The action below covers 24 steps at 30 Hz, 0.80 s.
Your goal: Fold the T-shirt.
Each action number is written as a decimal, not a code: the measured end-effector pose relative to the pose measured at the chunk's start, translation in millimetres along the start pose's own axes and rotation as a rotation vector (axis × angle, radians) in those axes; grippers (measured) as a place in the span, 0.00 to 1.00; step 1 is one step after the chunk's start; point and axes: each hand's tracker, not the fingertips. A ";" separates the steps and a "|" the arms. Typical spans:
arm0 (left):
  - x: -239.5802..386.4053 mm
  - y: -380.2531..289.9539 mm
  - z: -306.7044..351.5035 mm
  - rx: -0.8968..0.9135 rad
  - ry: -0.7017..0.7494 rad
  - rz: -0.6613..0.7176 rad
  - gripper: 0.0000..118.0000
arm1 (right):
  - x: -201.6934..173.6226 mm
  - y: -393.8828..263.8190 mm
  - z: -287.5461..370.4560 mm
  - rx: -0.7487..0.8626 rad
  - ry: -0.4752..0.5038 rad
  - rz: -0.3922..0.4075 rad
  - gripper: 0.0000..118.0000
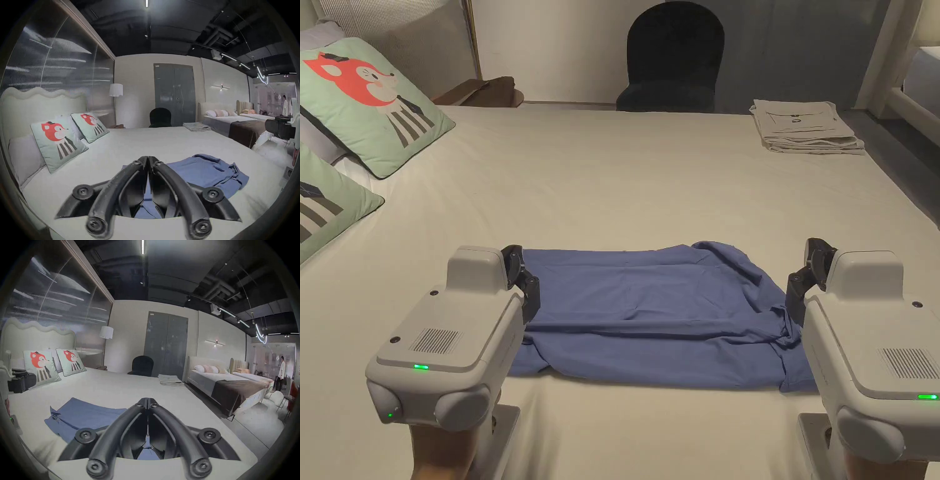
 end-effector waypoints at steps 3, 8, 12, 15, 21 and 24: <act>-4.8 -0.6 -8.5 -0.046 -0.015 0.001 0.00 | 0.8 0.4 -1.8 -0.004 0.001 0.000 0.00; -23.4 -12.1 -35.8 -0.186 -0.020 -0.015 0.00 | 1.2 -3.5 -6.6 -0.019 0.006 0.003 0.00; -50.4 -28.8 -65.2 -0.371 -0.012 0.070 0.00 | 2.2 -8.5 -13.8 -0.039 0.008 0.007 0.00; -70.0 -46.1 -85.8 -0.510 -0.005 0.101 0.16 | 3.2 -13.2 -21.4 -0.060 0.009 0.005 0.00; -93.6 -88.2 -110.4 -0.703 0.068 0.156 0.87 | 4.1 -23.6 -36.4 -0.100 0.003 0.002 0.00; -92.3 -104.4 -113.7 -0.749 0.085 0.145 0.85 | 5.7 -29.5 -43.7 -0.129 0.005 -0.005 0.00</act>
